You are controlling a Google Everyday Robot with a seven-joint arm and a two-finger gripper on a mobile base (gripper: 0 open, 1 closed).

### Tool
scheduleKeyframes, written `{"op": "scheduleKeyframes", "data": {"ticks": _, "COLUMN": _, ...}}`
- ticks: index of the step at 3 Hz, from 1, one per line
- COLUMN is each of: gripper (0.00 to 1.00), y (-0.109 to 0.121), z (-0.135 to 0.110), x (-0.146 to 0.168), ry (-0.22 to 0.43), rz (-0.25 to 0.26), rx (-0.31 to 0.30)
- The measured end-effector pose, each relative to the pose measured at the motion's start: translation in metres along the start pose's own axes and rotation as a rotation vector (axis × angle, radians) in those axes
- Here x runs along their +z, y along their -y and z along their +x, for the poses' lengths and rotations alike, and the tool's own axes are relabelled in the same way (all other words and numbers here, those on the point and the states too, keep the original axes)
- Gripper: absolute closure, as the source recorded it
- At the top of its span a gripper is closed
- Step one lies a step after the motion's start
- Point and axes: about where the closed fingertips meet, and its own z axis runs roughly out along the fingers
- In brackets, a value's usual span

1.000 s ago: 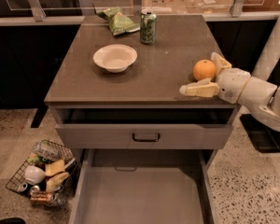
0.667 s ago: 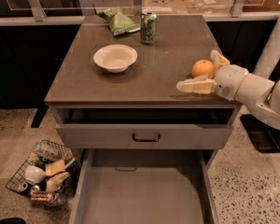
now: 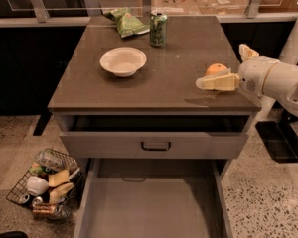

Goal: Place orange into middle drawer

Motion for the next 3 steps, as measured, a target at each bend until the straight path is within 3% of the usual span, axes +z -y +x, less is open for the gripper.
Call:
{"op": "scheduleKeyframes", "data": {"ticks": 1, "gripper": 0.0, "y": 0.01, "z": 0.002, "x": -0.009, "ry": -0.048, "rz": 0.034, "rx": 0.003}}
{"op": "scheduleKeyframes", "data": {"ticks": 3, "gripper": 0.0, "y": 0.017, "z": 0.026, "x": -0.009, "ry": -0.065, "rz": 0.039, "rx": 0.06}}
